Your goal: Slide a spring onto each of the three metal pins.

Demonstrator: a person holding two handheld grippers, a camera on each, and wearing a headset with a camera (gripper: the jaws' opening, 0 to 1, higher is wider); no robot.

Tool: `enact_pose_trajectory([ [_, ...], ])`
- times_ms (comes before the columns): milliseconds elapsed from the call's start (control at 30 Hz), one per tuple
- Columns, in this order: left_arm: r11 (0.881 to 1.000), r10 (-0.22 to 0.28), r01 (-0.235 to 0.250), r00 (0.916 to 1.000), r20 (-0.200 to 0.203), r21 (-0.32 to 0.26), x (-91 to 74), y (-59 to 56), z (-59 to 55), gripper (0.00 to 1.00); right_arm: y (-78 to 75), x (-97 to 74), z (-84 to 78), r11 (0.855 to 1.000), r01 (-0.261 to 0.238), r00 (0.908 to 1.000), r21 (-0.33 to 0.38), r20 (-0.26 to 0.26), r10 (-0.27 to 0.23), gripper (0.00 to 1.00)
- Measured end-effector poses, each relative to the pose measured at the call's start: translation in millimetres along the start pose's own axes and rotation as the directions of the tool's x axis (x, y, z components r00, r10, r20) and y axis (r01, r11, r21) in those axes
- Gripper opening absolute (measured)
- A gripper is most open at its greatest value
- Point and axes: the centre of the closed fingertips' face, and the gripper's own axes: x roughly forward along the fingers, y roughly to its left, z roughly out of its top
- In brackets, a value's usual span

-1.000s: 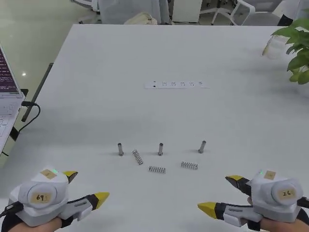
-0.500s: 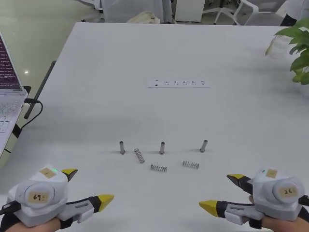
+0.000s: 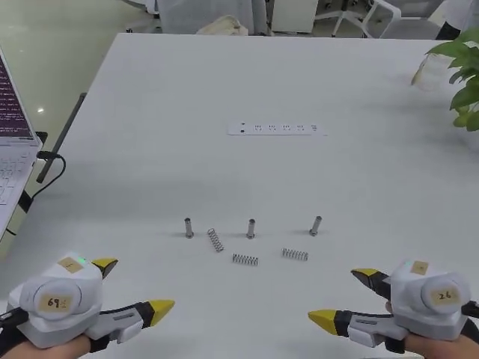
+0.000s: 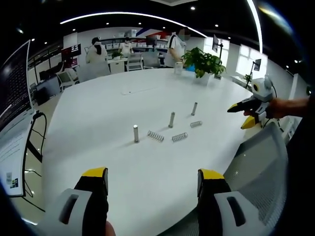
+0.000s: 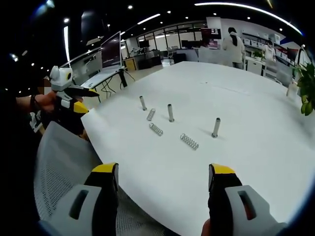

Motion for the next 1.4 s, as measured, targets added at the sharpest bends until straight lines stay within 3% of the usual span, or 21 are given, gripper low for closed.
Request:
enact_pose_trajectory([
  [300, 1.000, -0.027, 0.027, 0.9996, -0.009, 0.001, 9.6, -9.7, 1.1, 0.68, 1.3, 1.3, 2.8, 1.000, -0.003, 1.0000, 0.001, 0.000, 0.003, 0.73],
  [633, 0.998, -0.059, 0.059, 0.9982, -0.010, -0.001, 38.7, -20.1, 11.8, 0.63, 2.2, 0.9, 4.5, 1.000, -0.006, 1.0000, 0.006, 0.001, 0.006, 0.73],
  [967, 0.996, -0.087, 0.087, 0.9960, -0.022, -0.002, 61.3, -29.5, 13.2, 0.62, -3.9, -2.4, 5.8, 1.000, 0.001, 1.0000, 0.006, 0.001, -0.001, 0.73],
  [1400, 0.993, -0.119, 0.120, 0.9922, -0.036, 0.008, 79.9, -31.7, 18.5, 0.61, -8.9, -4.3, 2.2, 1.000, 0.009, 1.0000, 0.017, -0.003, -0.009, 0.73],
])
